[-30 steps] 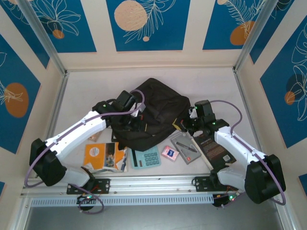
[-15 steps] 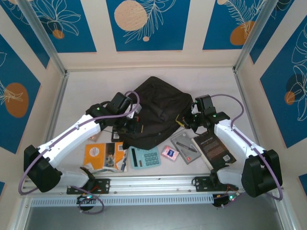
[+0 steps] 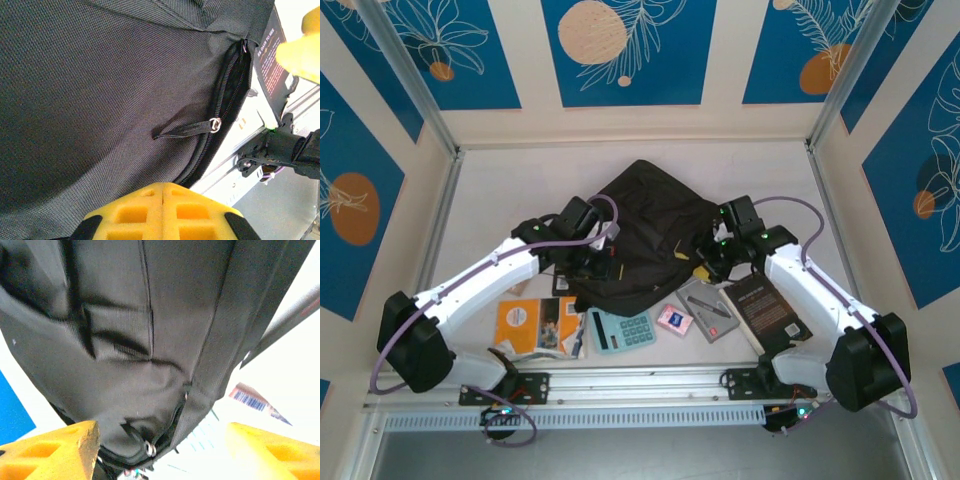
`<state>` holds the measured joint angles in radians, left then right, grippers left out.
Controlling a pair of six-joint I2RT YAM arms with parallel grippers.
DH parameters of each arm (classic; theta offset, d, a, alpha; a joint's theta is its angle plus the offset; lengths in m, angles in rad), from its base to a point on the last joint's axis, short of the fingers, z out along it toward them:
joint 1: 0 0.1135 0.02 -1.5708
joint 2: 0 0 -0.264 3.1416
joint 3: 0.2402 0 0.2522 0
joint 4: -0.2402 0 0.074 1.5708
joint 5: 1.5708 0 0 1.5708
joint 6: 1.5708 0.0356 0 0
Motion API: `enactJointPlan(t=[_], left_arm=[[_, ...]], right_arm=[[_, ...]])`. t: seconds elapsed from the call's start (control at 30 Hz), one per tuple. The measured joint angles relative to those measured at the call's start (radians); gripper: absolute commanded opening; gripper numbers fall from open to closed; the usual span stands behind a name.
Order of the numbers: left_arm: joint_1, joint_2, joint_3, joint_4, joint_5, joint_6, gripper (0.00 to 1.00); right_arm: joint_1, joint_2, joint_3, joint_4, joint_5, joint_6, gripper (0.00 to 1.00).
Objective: Pack the student bag
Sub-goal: Unzip the student bag at the center of the table.
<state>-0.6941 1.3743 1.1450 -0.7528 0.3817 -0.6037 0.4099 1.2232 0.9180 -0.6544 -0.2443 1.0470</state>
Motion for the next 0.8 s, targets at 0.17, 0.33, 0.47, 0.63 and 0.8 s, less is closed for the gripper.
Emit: enactJointPlan(t=[0.17,0.33,0.47,0.63,0.8], left_arm=[[-0.003,0.023,0.003,-0.002,0.0,0.0,0.0],[-0.004,0.046,0.013,-0.009,0.004,-0.005,0.0],[-0.005,0.046,0.014,0.003,0.018,-0.039,0.0],[-0.011,0.047,0.013,0.032,0.034,-0.08,0.0],[-0.017,0.056,0.013,0.05,0.037,-0.109,0.22]], right_arm=[[0.075,0.0,-0.038,0.05,-0.051,0.04,0.68],[0.082,0.0,-0.166,0.192,-0.087,0.128,0.64],[0.095,0.013,-0.234,0.304,-0.084,0.192,0.51],[0.102,0.029,-0.285,0.441,-0.077,0.253,0.19],[0.101,0.024,-0.294,0.511,-0.077,0.265,0.0]])
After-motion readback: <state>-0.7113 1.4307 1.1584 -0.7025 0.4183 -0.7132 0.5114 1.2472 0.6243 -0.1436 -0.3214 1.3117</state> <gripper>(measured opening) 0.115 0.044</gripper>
